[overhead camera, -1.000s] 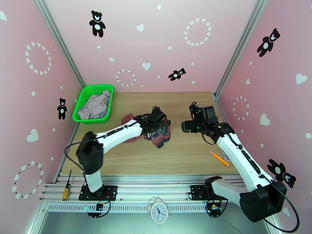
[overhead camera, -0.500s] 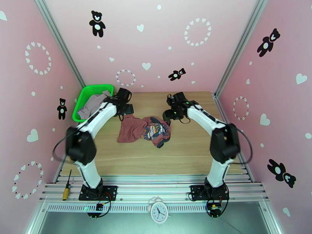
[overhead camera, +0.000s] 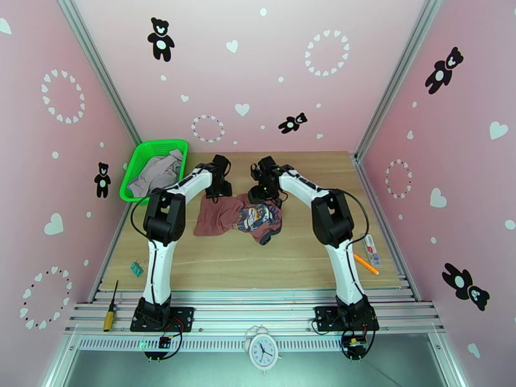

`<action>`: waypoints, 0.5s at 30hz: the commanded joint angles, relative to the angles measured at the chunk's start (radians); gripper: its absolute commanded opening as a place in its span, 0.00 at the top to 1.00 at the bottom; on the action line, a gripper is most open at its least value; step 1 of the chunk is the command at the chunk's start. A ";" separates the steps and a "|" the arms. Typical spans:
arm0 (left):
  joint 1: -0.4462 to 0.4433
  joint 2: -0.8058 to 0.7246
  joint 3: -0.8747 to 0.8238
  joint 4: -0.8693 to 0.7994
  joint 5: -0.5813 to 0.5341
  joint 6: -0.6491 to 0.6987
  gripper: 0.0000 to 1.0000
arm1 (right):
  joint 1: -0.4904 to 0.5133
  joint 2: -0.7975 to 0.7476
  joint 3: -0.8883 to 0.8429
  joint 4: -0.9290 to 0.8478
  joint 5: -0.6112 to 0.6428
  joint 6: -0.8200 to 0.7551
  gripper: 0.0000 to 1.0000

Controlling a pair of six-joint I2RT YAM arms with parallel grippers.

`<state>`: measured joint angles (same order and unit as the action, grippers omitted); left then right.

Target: Fold and stack the mixed laundry pile

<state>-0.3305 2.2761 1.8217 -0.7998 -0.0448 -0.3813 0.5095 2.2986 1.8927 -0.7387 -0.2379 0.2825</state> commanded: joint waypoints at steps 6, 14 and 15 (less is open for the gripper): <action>-0.004 -0.061 -0.073 0.101 0.006 -0.034 1.00 | -0.001 -0.051 0.085 -0.042 0.108 -0.010 1.00; -0.005 -0.241 0.136 0.015 -0.122 -0.007 1.00 | -0.082 -0.250 0.239 -0.096 0.184 -0.083 1.00; -0.004 -0.248 0.193 -0.003 -0.138 0.000 1.00 | -0.104 -0.264 0.264 -0.100 0.167 -0.085 1.00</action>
<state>-0.3305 2.1387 1.8820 -0.7834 -0.1047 -0.4000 0.4652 2.1674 2.0632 -0.8146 -0.0917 0.2287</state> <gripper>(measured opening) 0.048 0.092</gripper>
